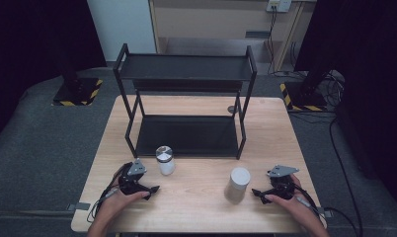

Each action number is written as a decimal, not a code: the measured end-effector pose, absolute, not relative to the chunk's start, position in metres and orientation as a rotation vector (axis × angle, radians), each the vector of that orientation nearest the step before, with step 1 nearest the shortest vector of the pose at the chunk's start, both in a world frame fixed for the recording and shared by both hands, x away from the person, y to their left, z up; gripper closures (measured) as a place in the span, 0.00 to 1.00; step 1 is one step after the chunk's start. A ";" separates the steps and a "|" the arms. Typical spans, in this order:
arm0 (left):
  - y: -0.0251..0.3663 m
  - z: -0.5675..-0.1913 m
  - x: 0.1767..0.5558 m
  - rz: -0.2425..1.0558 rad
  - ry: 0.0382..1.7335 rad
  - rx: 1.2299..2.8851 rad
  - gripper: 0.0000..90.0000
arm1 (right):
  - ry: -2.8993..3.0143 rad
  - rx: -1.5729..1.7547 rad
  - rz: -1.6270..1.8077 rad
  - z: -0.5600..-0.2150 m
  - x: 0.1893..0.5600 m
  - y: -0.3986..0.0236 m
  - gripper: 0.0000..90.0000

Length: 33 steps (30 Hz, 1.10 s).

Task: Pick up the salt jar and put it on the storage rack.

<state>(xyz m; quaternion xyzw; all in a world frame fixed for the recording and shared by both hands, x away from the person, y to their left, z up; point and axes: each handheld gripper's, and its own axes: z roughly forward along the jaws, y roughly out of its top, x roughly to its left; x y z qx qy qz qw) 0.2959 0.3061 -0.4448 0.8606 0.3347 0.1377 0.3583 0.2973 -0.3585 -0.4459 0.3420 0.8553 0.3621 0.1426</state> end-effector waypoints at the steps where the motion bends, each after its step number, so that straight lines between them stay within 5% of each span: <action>1: 0.306 -0.445 0.296 0.355 0.863 2.220 0.00 | 2.468 0.986 1.045 -0.446 0.297 -0.358 0.01; 33: 0.301 -0.443 0.294 0.380 0.785 2.149 0.01 | 2.468 0.986 1.045 -0.446 0.297 -0.359 0.01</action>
